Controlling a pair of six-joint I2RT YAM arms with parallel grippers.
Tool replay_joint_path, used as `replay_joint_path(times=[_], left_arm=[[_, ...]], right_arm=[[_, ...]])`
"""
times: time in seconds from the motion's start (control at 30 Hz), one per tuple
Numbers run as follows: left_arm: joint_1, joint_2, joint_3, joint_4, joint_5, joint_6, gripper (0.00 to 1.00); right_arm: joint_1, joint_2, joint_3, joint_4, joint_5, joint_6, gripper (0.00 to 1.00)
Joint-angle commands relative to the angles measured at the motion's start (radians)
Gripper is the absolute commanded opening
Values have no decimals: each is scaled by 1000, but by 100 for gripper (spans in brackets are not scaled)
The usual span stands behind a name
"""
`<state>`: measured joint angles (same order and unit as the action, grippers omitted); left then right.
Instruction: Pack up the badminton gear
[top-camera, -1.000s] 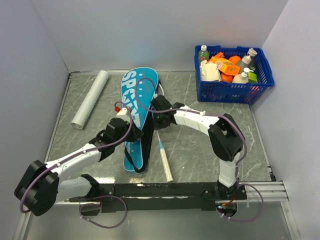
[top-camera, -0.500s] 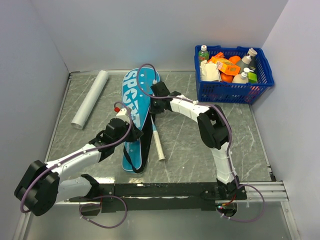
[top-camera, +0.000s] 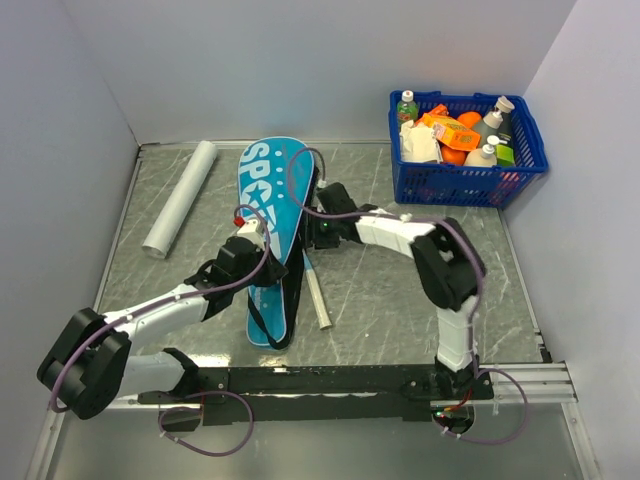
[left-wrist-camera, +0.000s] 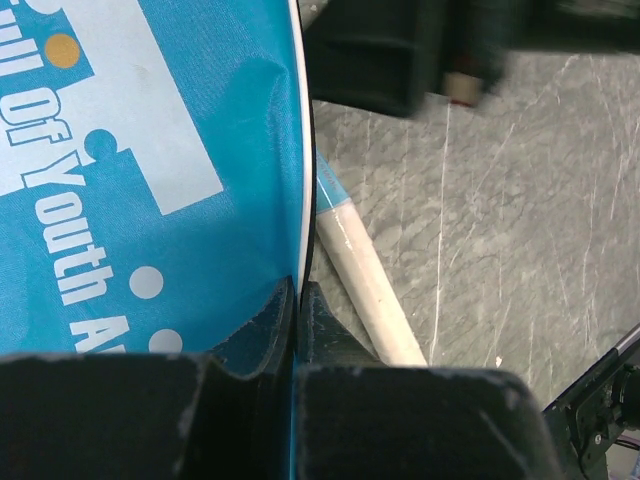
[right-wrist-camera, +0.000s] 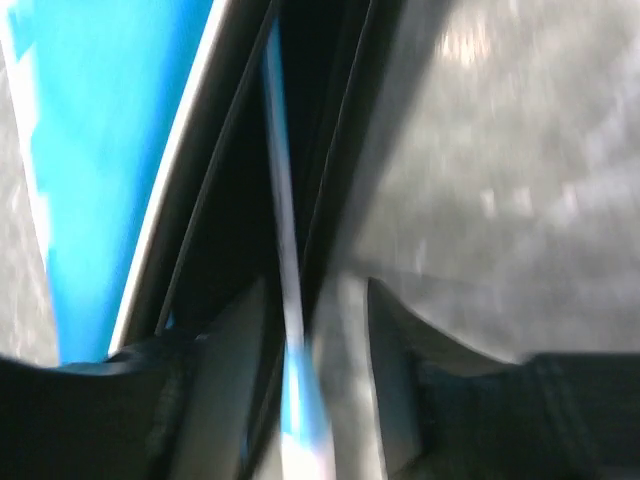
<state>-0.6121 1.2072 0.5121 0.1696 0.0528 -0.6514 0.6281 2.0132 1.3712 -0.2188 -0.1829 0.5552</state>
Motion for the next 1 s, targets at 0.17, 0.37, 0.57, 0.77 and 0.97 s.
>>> replay_joint_path(times=[0.17,0.37,0.57,0.77,0.97], left_arm=[[-3,-20,34,68,13,-4,1],[0,-35,31,88,47,-11,1],[0,-46,17,97,65,-16,1],[0,-52,9,100,61,-13,1],[2,-51,9,100,62,-11,1]], right_arm=[[-22,-463,-318,36,0,-60,58],[-22,-556,-495,100,-128,-14,55],[-25,-536,-599,216,-259,23,52],[-27,-501,-684,375,-351,83,51],[-16,-453,-704,406,-334,101,49]])
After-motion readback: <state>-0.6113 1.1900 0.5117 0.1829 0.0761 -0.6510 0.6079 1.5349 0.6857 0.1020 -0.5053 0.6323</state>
